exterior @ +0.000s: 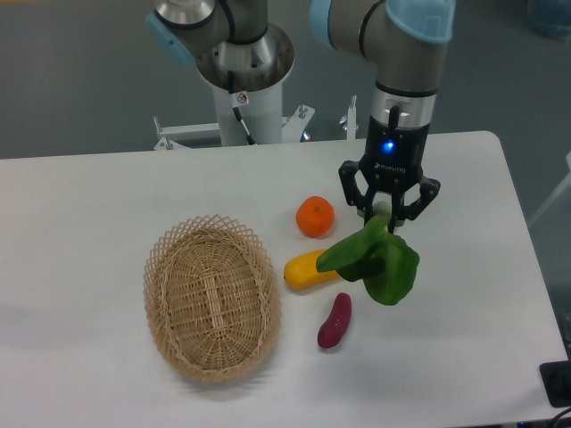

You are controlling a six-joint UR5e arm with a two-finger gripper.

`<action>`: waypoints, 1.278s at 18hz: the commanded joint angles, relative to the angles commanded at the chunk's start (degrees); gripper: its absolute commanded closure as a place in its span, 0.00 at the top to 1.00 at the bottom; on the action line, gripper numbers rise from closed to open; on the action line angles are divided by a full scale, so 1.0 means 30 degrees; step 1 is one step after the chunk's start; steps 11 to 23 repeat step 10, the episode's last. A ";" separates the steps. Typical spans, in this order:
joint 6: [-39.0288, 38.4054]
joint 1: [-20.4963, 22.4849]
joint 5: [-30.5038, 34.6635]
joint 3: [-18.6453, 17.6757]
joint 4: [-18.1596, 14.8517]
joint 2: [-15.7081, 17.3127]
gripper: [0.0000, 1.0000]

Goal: Pick up the green vegetable from the table
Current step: 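Hold the bok choy raised above the table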

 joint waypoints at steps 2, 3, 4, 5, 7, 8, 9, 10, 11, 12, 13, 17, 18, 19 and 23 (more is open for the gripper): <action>0.0000 0.0000 0.0000 -0.0029 0.0000 0.0000 0.31; 0.0000 0.0000 -0.0029 -0.0058 0.0000 0.0000 0.31; 0.0000 0.0000 0.0000 -0.0059 0.0000 0.0000 0.31; 0.0058 0.0000 -0.0029 -0.0088 0.0000 0.0000 0.31; 0.0059 0.0000 0.0000 -0.0146 0.0000 0.0000 0.31; 0.0059 0.0000 0.0000 -0.0146 0.0000 0.0000 0.31; 0.0059 0.0000 -0.0029 -0.0146 0.0000 0.0000 0.31; 0.0088 0.0000 -0.0029 -0.0146 0.0000 0.0000 0.31; 0.0088 0.0000 -0.0029 -0.0146 0.0000 0.0000 0.31; 0.0088 0.0000 -0.0029 -0.0146 0.0000 0.0000 0.31; 0.0088 0.0000 -0.0029 -0.0146 0.0000 0.0000 0.31; 0.0088 0.0000 -0.0029 -0.0146 0.0000 0.0000 0.31; 0.0088 0.0000 -0.0029 -0.0146 0.0000 0.0000 0.31; 0.0088 0.0000 -0.0029 -0.0146 0.0000 0.0000 0.31; 0.0088 0.0000 -0.0029 -0.0146 0.0000 0.0000 0.31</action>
